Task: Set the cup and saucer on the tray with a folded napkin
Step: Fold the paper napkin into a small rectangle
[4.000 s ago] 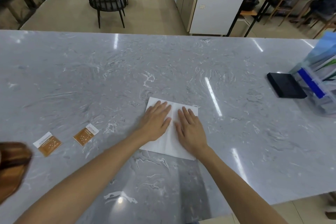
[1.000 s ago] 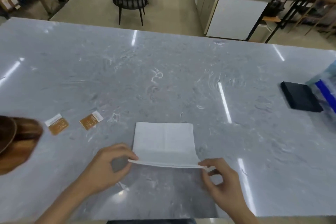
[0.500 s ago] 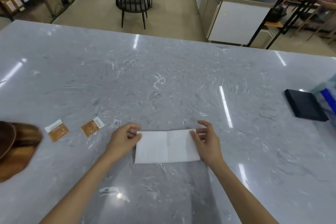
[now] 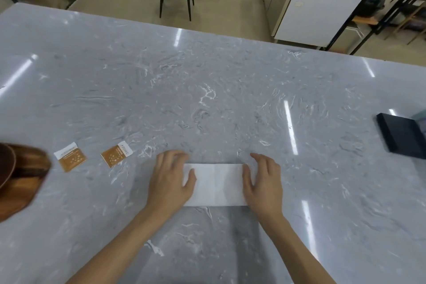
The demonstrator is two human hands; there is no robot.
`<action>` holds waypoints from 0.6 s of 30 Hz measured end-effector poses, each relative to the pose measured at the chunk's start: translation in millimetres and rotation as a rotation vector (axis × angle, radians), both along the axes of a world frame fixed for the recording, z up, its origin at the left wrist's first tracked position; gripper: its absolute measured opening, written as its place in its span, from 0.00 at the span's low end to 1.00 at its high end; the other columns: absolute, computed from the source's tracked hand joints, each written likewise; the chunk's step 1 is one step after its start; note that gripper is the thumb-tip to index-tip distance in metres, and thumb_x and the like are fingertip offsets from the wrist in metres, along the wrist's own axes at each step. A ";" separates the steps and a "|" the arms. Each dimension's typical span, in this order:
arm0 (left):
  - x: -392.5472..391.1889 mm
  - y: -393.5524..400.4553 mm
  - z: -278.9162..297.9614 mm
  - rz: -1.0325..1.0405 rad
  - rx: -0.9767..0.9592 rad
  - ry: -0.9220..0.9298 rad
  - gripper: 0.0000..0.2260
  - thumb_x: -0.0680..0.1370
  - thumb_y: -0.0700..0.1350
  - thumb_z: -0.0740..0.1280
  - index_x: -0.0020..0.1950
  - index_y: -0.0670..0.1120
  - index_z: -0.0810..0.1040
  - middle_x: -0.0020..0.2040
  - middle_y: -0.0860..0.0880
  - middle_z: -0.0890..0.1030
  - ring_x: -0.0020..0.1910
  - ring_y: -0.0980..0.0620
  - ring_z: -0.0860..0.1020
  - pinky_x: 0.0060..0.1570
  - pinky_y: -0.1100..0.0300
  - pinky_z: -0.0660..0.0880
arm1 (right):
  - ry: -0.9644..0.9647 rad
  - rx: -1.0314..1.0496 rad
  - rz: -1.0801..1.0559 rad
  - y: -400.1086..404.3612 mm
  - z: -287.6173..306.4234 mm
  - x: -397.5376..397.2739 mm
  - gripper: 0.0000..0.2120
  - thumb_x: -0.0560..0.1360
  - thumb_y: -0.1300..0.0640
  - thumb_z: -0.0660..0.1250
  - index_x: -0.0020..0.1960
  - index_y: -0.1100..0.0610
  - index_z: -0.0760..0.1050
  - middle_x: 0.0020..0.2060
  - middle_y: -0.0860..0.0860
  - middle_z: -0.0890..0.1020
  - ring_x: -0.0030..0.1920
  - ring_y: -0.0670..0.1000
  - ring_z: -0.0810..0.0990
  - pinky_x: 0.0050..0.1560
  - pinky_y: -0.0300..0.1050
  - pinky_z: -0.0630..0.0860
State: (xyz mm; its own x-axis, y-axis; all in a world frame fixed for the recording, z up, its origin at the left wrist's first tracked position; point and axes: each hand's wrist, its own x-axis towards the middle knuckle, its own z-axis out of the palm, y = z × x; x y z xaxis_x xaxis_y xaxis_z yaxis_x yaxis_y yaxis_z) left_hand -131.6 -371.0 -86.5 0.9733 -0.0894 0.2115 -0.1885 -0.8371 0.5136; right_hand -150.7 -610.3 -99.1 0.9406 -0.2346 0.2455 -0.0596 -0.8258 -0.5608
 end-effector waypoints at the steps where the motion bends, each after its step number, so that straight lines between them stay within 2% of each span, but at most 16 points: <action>1: -1.2 -9.8 0.5 -0.065 0.021 -0.048 0.17 0.78 0.50 0.63 0.61 0.42 0.80 0.61 0.44 0.78 0.65 0.42 0.73 0.64 0.49 0.74 | -0.042 -0.070 0.066 9.9 1.8 2.5 0.18 0.82 0.53 0.64 0.70 0.56 0.73 0.67 0.54 0.78 0.67 0.55 0.73 0.65 0.51 0.74; 4: 3.6 -41.4 -5.1 -0.191 0.094 0.024 0.23 0.82 0.51 0.55 0.69 0.40 0.76 0.71 0.43 0.75 0.77 0.42 0.65 0.74 0.46 0.65 | -0.006 -0.214 0.236 38.8 0.0 14.4 0.22 0.83 0.55 0.62 0.74 0.61 0.72 0.74 0.58 0.74 0.76 0.58 0.69 0.74 0.56 0.69; 6: 2.7 -53.8 -15.0 -0.211 0.230 0.126 0.27 0.83 0.51 0.46 0.76 0.40 0.68 0.77 0.44 0.68 0.81 0.44 0.56 0.78 0.47 0.57 | 0.118 -0.253 0.273 46.8 -7.1 18.3 0.23 0.85 0.56 0.59 0.78 0.62 0.67 0.78 0.58 0.68 0.80 0.58 0.62 0.77 0.58 0.64; 8: -3.5 -53.2 -29.4 -0.204 0.347 0.178 0.28 0.84 0.54 0.42 0.81 0.43 0.58 0.82 0.47 0.59 0.82 0.47 0.49 0.80 0.47 0.51 | 0.195 -0.283 0.260 43.1 -16.6 18.1 0.25 0.86 0.53 0.55 0.80 0.61 0.62 0.80 0.56 0.64 0.82 0.56 0.57 0.80 0.57 0.58; 10: -10.5 -43.5 -38.8 -0.178 0.371 0.188 0.29 0.84 0.56 0.45 0.82 0.45 0.52 0.83 0.48 0.54 0.83 0.48 0.48 0.80 0.46 0.52 | 0.191 -0.333 0.262 37.3 -24.0 14.9 0.27 0.86 0.49 0.53 0.81 0.60 0.60 0.80 0.55 0.63 0.82 0.54 0.56 0.82 0.55 0.53; 13: -15.4 -29.7 -43.5 -0.129 0.373 0.189 0.31 0.83 0.56 0.50 0.83 0.44 0.50 0.83 0.47 0.53 0.82 0.48 0.50 0.79 0.45 0.54 | 0.222 -0.384 0.264 34.2 -27.7 14.4 0.30 0.84 0.44 0.49 0.83 0.57 0.56 0.82 0.52 0.59 0.82 0.52 0.53 0.82 0.55 0.49; 18: -15.9 -24.4 -41.5 -0.115 0.388 0.207 0.31 0.83 0.56 0.49 0.83 0.43 0.47 0.84 0.46 0.49 0.83 0.48 0.48 0.79 0.45 0.53 | 0.293 -0.389 0.243 22.8 -30.0 14.6 0.33 0.83 0.40 0.47 0.84 0.55 0.49 0.83 0.49 0.53 0.83 0.49 0.48 0.81 0.59 0.51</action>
